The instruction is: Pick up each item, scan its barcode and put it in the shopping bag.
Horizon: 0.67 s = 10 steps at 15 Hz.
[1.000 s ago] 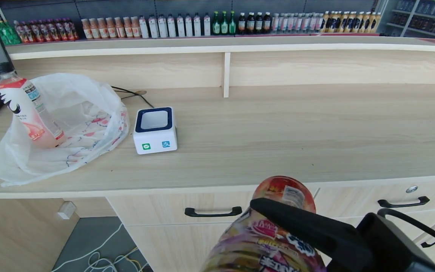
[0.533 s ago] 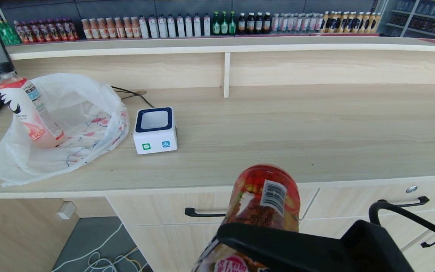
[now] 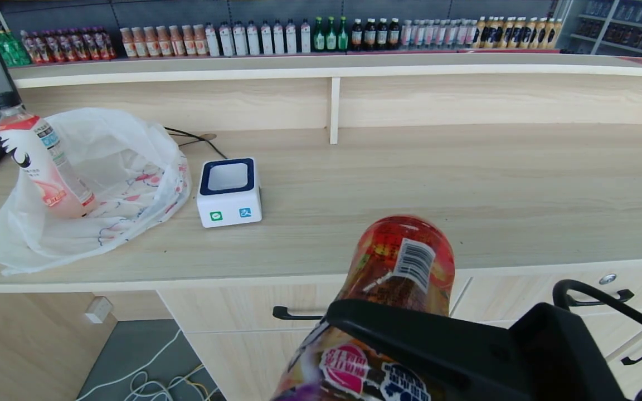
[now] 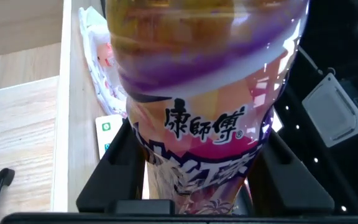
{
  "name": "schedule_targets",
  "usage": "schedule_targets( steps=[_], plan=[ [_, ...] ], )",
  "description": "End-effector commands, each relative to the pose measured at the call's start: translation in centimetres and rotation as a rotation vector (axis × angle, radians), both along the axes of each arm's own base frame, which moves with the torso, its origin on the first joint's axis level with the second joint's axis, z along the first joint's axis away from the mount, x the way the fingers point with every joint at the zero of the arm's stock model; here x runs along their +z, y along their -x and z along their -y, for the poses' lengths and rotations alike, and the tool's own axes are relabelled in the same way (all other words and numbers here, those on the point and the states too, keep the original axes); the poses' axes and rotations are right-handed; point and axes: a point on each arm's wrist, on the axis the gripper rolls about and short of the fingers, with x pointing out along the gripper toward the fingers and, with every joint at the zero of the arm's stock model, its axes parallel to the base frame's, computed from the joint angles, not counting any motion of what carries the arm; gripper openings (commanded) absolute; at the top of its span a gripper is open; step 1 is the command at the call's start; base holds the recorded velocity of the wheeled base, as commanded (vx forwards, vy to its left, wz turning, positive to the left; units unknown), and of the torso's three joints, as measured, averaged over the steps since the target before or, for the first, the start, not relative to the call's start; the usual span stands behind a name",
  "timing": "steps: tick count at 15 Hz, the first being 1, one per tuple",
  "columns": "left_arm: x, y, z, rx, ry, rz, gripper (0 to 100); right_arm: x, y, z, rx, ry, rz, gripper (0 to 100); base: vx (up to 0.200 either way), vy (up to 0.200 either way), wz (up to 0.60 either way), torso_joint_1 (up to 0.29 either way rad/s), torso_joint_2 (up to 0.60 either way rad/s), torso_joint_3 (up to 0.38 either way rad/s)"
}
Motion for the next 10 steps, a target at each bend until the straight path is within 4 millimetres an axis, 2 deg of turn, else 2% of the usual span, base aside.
schedule_targets(
  steps=[1, 10],
  plan=[
    [0.00, 0.00, 0.00, 0.000, 0.000, 0.001, 100, 0.08, -0.09, 0.13, -0.008, -0.004, 0.005, 0, 0.000, 0.000, 0.00, 0.000, 0.00, 0.000],
    [0.00, 0.00, 0.00, 0.000, 0.000, 0.001, 100, 0.45, -0.34, 0.60, -0.057, 0.004, 0.081, 0, 0.000, 0.000, 0.00, 0.000, 0.00, 0.000]
  ],
)
